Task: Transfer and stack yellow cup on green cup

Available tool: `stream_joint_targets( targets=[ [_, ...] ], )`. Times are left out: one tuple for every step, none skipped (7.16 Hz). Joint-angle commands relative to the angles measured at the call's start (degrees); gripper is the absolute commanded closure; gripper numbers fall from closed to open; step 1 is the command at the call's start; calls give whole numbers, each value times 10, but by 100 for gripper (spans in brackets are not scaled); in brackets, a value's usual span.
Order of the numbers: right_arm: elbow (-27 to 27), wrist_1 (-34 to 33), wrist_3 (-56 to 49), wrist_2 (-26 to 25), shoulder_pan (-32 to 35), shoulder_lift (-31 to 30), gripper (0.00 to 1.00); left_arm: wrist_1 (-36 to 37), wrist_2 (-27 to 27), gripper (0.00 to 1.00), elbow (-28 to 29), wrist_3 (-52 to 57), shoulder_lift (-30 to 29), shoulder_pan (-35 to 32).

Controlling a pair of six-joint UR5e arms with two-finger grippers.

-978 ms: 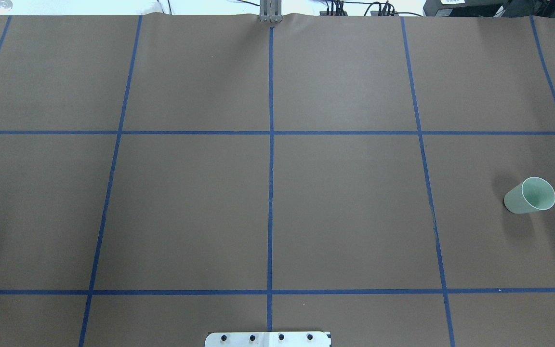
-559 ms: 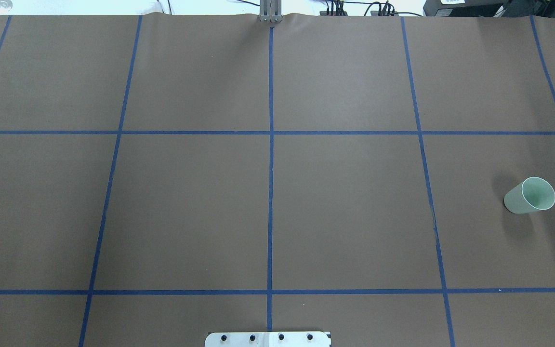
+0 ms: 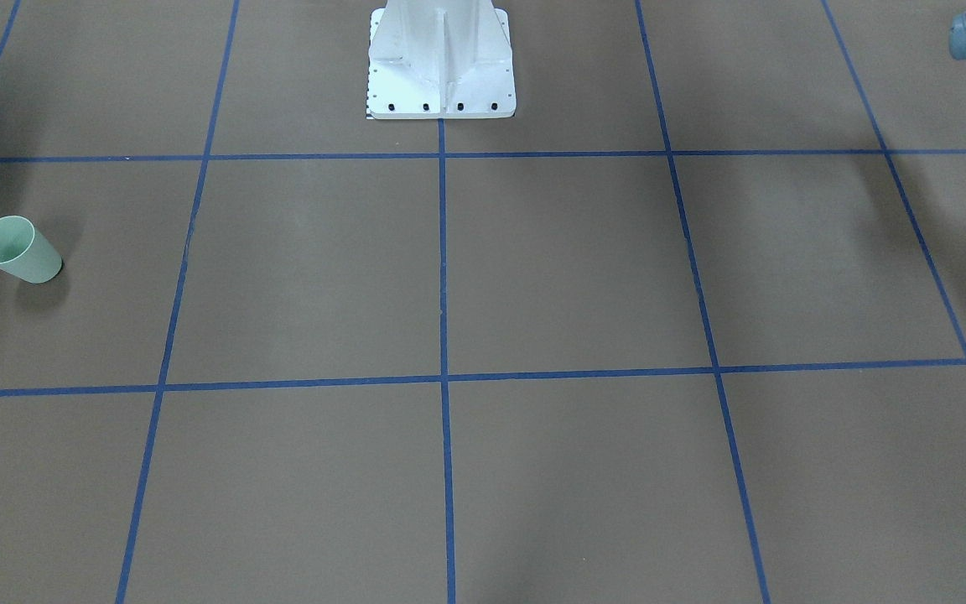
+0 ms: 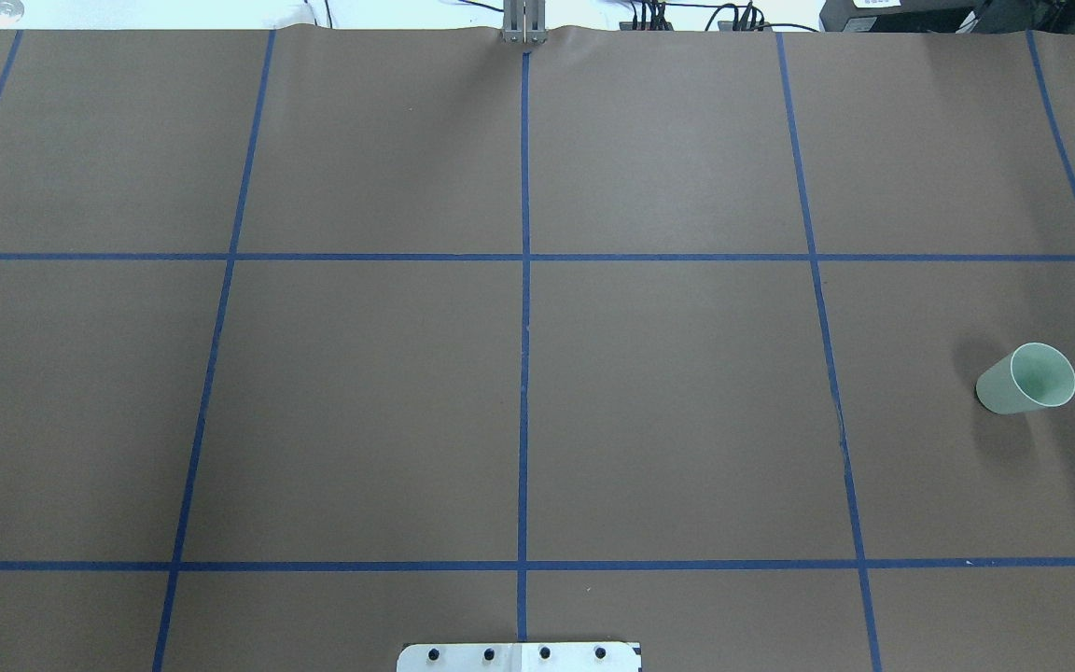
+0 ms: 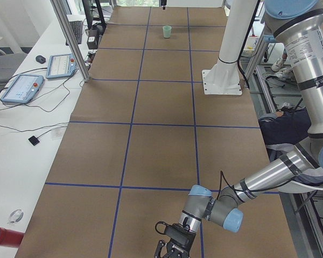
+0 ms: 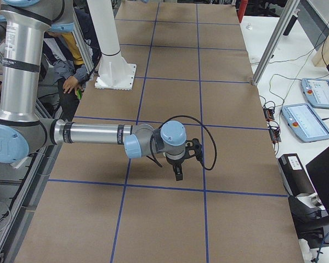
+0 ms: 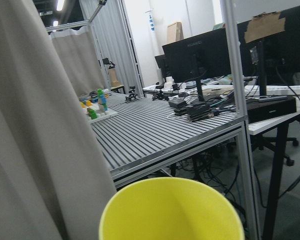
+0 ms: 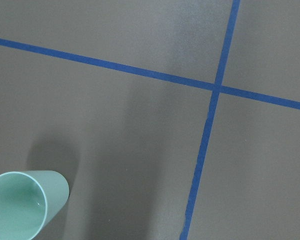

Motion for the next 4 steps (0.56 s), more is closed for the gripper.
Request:
stream_joint_targets(
  targets=[
    [-1,-1,0,1,0,14,0,-126,0,76,0,127,-27,-6],
    [-2,-1,0,1,0,18,0,-189,-9,77,-2,188,-42,-7],
    [0,-1,0,2,0,24,0,-229,-38,77,-3,232,-56,-7],
    [-1,-3,0,9,0,30,0,-286,-87,78,-4,273,-69,-7]
  ],
)
